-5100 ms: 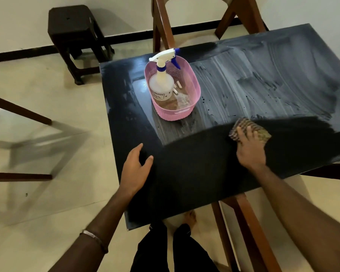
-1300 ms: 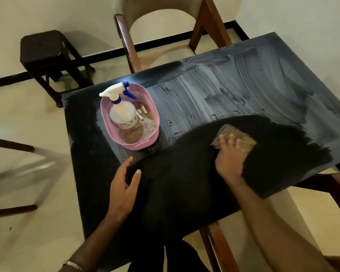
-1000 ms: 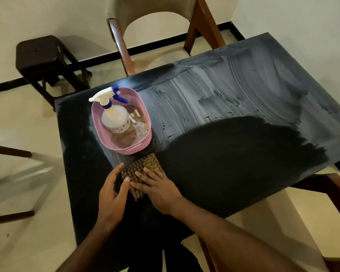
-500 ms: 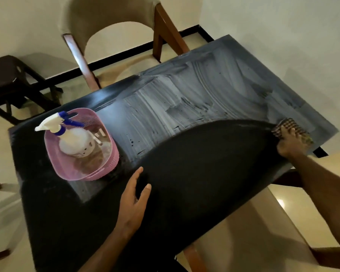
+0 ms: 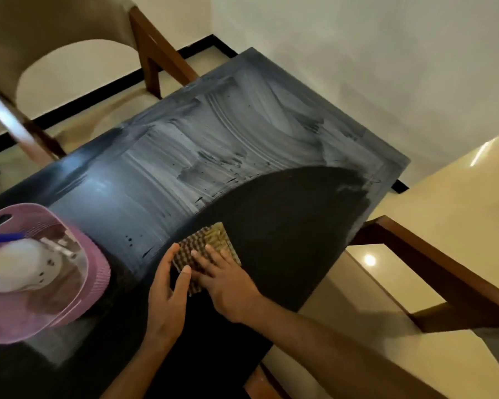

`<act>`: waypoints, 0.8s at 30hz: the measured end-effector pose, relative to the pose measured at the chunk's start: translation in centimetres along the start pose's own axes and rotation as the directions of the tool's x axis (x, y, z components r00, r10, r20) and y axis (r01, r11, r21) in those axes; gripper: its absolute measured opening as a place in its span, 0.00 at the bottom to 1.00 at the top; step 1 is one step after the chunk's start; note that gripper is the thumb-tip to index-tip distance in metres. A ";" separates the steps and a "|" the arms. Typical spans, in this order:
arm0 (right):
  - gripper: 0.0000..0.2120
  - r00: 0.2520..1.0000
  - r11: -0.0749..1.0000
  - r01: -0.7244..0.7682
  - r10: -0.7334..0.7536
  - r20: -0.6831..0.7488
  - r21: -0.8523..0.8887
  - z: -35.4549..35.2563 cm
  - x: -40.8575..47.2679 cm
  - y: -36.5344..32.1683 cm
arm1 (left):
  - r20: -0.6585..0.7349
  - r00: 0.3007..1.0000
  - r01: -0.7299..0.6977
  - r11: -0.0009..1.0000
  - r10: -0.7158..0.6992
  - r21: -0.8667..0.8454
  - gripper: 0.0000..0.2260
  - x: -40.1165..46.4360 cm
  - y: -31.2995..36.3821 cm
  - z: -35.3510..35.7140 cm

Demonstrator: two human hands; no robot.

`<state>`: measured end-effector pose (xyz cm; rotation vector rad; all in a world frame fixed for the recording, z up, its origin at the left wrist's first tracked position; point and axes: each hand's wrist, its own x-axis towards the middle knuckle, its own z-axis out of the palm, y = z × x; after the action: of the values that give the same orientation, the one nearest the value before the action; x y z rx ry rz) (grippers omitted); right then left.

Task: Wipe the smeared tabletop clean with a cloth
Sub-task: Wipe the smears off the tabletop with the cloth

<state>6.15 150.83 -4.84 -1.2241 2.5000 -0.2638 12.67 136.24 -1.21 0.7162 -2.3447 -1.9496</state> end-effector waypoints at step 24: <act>0.36 0.855 0.854 -0.503 0.514 -0.073 0.133 0.4 -10.3 5.6 | 0.148 0.989 0.014 1.000 -0.016 0.013 0.22 2.9 0.1 3.0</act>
<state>8.10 162.34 -4.71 -0.4766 2.7467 -0.3266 9.14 138.00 -2.57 0.6115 -2.4413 -2.0650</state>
